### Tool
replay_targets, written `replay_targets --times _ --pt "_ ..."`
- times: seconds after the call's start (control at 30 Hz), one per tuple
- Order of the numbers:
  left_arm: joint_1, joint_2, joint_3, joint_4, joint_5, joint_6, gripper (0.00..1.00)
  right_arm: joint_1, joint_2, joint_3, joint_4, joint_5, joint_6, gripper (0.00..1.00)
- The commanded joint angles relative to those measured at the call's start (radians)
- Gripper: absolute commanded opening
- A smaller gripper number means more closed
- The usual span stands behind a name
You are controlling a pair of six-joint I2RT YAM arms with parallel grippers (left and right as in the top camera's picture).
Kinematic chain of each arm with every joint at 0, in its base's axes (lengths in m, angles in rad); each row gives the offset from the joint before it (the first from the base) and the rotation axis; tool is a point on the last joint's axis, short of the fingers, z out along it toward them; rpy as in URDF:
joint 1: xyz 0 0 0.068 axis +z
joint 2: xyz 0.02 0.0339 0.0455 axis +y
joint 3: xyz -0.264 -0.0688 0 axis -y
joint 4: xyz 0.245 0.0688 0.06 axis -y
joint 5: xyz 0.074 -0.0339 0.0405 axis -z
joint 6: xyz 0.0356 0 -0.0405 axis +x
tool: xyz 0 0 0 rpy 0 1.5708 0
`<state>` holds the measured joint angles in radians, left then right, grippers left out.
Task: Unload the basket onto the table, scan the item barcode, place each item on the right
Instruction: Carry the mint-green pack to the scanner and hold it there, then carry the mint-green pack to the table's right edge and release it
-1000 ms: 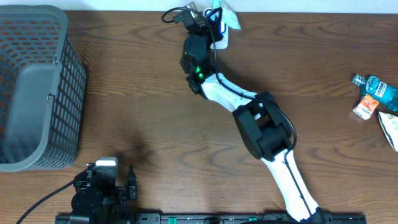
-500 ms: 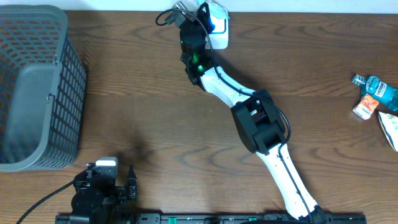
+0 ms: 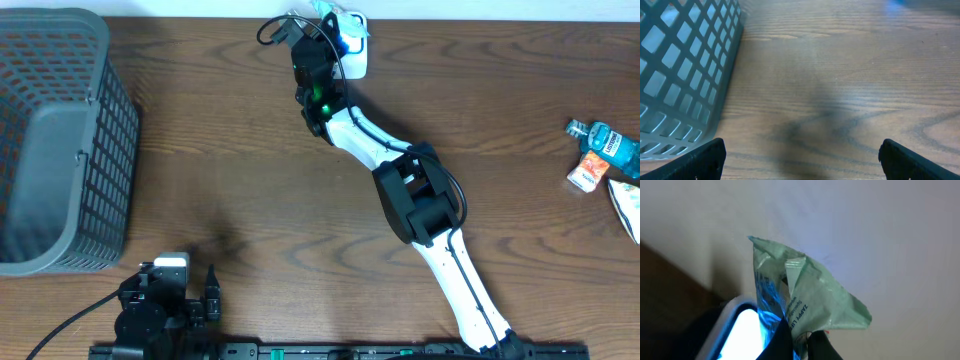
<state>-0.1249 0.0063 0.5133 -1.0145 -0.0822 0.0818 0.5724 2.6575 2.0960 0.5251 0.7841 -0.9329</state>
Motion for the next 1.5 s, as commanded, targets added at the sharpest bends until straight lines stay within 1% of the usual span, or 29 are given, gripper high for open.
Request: replay_targets --times 0.0,0.13,0.23,0.27,0.33,0.4,0.47,0.53,0.6,0.63,0.7,0.87,0.93,0.97,1.0,1.03,1.07,1.1,1.13,1.17,1.2,1.33,1.47 --pt "0.002 -0.001 0.000 -0.001 -0.008 -0.001 0.98 -0.020 -0.023 0.023 0.008 0.093 -0.069 0.01" --pt "0.002 -0.001 0.000 -0.001 -0.008 -0.001 0.98 -0.067 -0.093 0.023 -0.104 0.334 -0.032 0.01" --pt "0.002 0.000 0.000 -0.001 -0.008 -0.001 0.98 -0.133 -0.146 0.023 -0.317 0.442 0.019 0.01" --pt "0.002 0.000 0.000 -0.001 -0.008 -0.001 0.98 -0.159 -0.164 0.023 -0.404 0.459 0.061 0.01" --pt "0.002 0.000 0.000 -0.002 -0.008 -0.001 0.98 -0.217 -0.198 0.023 -0.655 0.464 0.216 0.01" --pt "0.002 0.000 0.000 -0.001 -0.008 -0.001 0.98 -0.267 -0.222 0.023 -0.929 0.420 0.391 0.01" --pt "0.002 0.000 0.000 -0.001 -0.008 -0.001 0.98 -0.324 -0.232 0.023 -1.212 0.314 0.606 0.01" --pt "0.002 0.000 0.000 -0.001 -0.008 -0.001 0.98 -0.392 -0.232 0.021 -1.397 0.225 0.809 0.01" --pt "0.002 -0.001 0.000 -0.001 -0.008 -0.001 0.98 -0.458 -0.232 0.002 -1.486 0.164 0.956 0.01" --pt "0.002 0.000 0.000 -0.001 -0.008 -0.001 0.98 -0.487 -0.232 -0.003 -1.524 0.143 1.003 0.01" --pt "0.002 0.000 0.000 -0.001 -0.008 -0.001 0.98 -0.549 -0.232 -0.008 -1.593 0.123 1.080 0.01" --pt "0.002 -0.001 0.000 -0.001 -0.008 -0.001 0.98 -0.620 -0.246 -0.008 -1.665 0.122 1.197 0.01" --pt "0.002 0.000 0.000 -0.001 -0.008 -0.001 0.98 -0.625 -0.277 -0.007 -1.706 0.109 1.259 0.13" --pt "0.002 -0.001 0.000 -0.001 -0.008 -0.001 0.98 -0.625 -0.306 -0.007 -1.713 0.056 1.276 0.19" --pt "0.002 0.000 0.000 -0.002 -0.008 -0.001 0.98 -0.624 -0.338 -0.007 -1.706 -0.044 1.276 0.32" --pt "0.002 0.000 0.000 -0.001 -0.008 -0.001 0.98 -0.621 -0.370 -0.007 -1.696 -0.187 1.275 0.49" --pt "0.002 0.000 0.000 -0.001 -0.008 -0.001 0.98 -0.621 -0.400 -0.007 -1.677 -0.335 1.257 0.63" --pt "0.002 0.000 0.000 -0.001 -0.008 -0.001 0.98 -0.621 -0.420 -0.007 -1.647 -0.456 1.226 0.83" --pt "0.002 -0.001 0.000 -0.001 -0.008 -0.001 0.98 -0.623 -0.434 -0.007 -1.611 -0.542 1.209 0.99" --pt "0.002 -0.001 0.000 -0.002 -0.008 -0.001 0.98 -0.625 -0.438 -0.007 -1.589 -0.579 1.226 0.99" --pt "0.002 0.000 0.000 -0.001 -0.008 -0.001 0.98 -0.628 -0.437 -0.008 -1.575 -0.597 1.278 0.99" --pt "0.002 -0.001 0.000 -0.001 -0.008 -0.001 0.98 -0.636 -0.383 -0.010 -1.593 -0.579 1.598 0.99" --pt "0.002 0.000 0.000 -0.001 -0.008 -0.001 0.98 -0.630 -0.306 -0.010 -1.642 -0.600 1.855 0.99"
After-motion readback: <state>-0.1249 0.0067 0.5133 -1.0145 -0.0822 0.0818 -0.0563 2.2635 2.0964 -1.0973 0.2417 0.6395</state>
